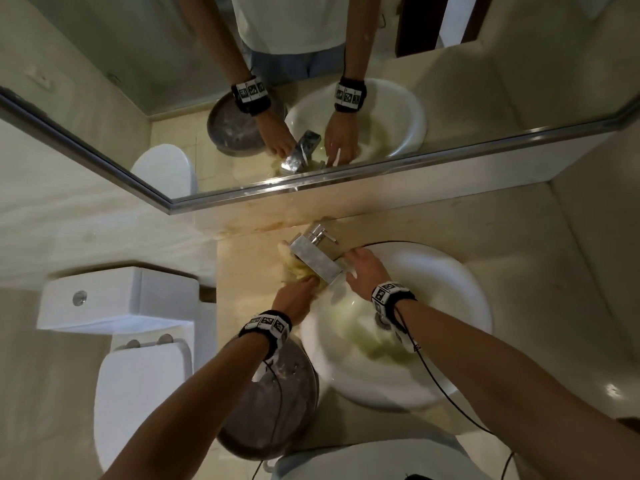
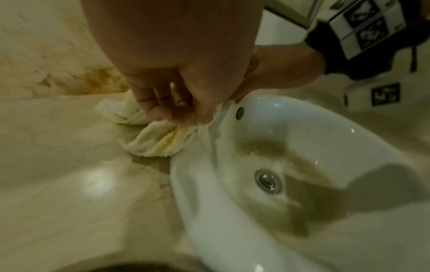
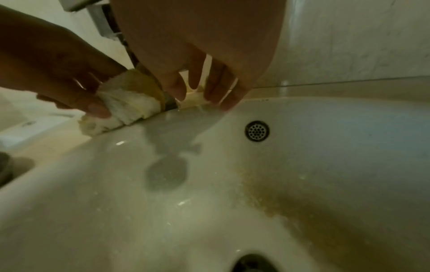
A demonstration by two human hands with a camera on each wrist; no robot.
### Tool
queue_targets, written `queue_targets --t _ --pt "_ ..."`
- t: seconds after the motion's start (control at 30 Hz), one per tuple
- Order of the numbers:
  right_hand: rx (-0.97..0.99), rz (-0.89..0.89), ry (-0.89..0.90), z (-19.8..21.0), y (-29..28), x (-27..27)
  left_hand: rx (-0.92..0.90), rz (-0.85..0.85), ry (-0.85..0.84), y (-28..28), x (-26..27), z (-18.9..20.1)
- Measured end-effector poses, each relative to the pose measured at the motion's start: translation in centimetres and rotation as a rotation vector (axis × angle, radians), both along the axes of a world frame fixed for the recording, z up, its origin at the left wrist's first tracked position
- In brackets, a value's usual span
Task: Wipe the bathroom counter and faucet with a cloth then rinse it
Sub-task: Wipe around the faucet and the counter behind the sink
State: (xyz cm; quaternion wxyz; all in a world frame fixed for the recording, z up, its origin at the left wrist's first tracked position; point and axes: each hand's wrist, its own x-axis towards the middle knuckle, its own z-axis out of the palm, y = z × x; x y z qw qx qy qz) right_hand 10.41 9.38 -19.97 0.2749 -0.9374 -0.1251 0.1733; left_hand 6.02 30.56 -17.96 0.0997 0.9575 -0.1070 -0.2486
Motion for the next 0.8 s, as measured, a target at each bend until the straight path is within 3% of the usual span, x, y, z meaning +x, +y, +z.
queue_targets --t 0.13,0.27,0.37,0.47,0.57,0.67,0.8 --pt "0.352 -0.272 0.329 0.3 1.3 -0.5 -0.180 0.163 0.034 -2.5 0.4 0.2" --pt "0.626 -0.540 0.682 1.5 1.9 -0.6 -0.207 0.127 0.050 -3.2 0.2 0.4" --pt "0.628 -0.561 0.805 1.8 1.5 -0.2 -0.177 0.067 0.110 -3.0 -0.1 1.3" --pt "0.463 -0.443 0.766 1.3 1.6 0.4 -0.246 0.057 0.181 -1.4 -0.1 1.4" --pt "0.342 -0.371 0.606 0.6 1.7 1.6 -0.292 0.160 0.115 0.6 0.4 1.0" --pt "0.336 -0.463 0.467 0.8 1.0 3.2 -0.209 0.297 0.009 1.7 0.9 1.4" --pt "0.358 -0.712 0.329 1.1 -0.8 5.5 -0.018 0.179 0.154 2.0 1.5 1.0"
